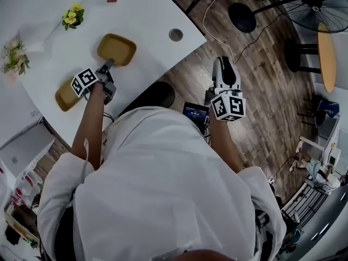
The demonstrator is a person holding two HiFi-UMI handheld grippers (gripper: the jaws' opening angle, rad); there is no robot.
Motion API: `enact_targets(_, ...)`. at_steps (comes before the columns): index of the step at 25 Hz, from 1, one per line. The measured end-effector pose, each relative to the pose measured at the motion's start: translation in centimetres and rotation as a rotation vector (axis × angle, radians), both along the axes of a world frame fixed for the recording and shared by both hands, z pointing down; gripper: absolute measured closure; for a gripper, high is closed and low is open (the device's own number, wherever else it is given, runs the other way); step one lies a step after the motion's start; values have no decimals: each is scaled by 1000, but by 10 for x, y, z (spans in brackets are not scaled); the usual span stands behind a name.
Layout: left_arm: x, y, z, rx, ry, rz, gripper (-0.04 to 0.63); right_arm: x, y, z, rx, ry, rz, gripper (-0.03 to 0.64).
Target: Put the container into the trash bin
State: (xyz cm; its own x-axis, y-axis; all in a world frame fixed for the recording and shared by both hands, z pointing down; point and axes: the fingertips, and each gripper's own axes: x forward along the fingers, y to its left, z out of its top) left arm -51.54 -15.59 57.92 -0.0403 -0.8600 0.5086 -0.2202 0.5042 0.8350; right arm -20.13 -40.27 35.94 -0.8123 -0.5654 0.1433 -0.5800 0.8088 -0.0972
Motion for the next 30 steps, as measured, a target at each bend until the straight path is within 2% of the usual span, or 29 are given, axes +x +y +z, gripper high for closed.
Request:
enact_targets(2,0,-5,1,8,15,1,530,8,0,6,-16,5,28,502)
enact_targets(7,4,-19,-10,43,-2,31,566,35,2,10,-35,-4,85,502)
enact_targets(14,33,-51,-46,137,-61,132,571,80,11,5,21,-23,152,505)
enact_targets(20,94,-70,-72,202,-79,203,571,136,33,-6,120,7,157,505)
enact_targets(25,158,-72,-98,258,-87,252,572,188,54,-12,153,-13,169,506)
enact_targets(30,224,-63,-107,277,-88,297,572,229,85,-12,230,25,113,509)
